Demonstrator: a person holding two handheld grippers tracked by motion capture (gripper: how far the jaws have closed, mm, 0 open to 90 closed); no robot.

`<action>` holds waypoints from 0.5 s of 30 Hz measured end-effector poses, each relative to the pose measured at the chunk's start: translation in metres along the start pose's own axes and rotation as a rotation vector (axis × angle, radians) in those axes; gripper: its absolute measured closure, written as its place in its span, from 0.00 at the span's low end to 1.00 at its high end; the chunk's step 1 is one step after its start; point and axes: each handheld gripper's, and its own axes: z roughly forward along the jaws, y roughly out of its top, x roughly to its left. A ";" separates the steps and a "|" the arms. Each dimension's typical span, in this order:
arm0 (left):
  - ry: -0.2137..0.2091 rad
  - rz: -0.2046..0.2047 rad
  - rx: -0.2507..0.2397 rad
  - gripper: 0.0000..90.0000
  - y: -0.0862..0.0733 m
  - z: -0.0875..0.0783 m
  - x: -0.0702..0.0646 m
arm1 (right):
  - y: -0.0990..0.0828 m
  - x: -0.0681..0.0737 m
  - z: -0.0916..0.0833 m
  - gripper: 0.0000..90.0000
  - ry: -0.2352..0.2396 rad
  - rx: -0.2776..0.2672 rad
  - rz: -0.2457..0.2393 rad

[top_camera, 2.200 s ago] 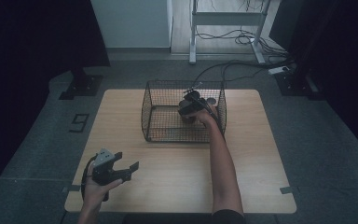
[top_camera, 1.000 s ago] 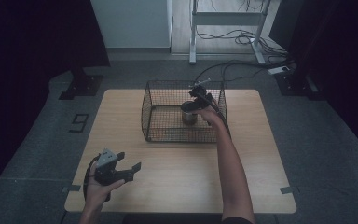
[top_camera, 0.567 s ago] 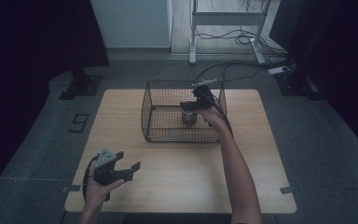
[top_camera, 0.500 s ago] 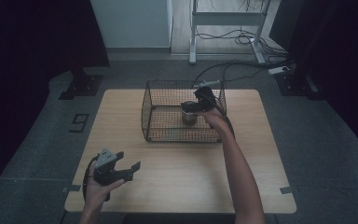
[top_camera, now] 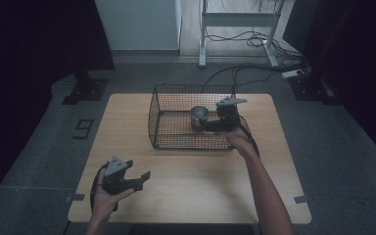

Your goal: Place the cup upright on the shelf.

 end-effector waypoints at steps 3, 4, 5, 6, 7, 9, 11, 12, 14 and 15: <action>-0.002 0.004 0.006 0.20 0.000 0.002 -0.001 | -0.015 0.000 -0.019 0.15 -0.002 -0.020 -0.002; -0.002 0.004 0.006 0.20 0.000 0.002 -0.001 | -0.015 0.000 -0.019 0.15 -0.002 -0.020 -0.002; -0.002 0.004 0.007 0.20 0.000 0.002 -0.001 | -0.020 -0.001 -0.023 0.16 -0.008 -0.023 -0.003; -0.002 0.003 0.009 0.20 0.000 0.003 -0.002 | -0.025 -0.001 -0.027 0.16 -0.011 -0.026 -0.001; -0.003 0.007 0.010 0.20 0.000 0.003 -0.002 | -0.031 -0.002 -0.032 0.16 -0.013 -0.028 0.002; -0.002 0.006 0.012 0.20 -0.001 0.004 -0.002 | -0.042 -0.004 -0.039 0.16 -0.025 -0.029 0.006; -0.004 0.008 0.016 0.20 -0.001 0.005 -0.003 | -0.052 -0.005 -0.045 0.16 -0.032 -0.028 0.010; -0.004 0.009 0.018 0.20 -0.001 0.006 -0.004 | -0.059 -0.005 -0.048 0.17 -0.035 -0.022 0.010; -0.005 0.013 0.021 0.20 -0.001 0.007 -0.004 | -0.070 -0.006 -0.052 0.17 -0.043 -0.016 0.011; -0.007 0.012 0.024 0.20 -0.001 0.008 -0.005 | -0.076 -0.007 -0.054 0.17 -0.047 -0.014 0.014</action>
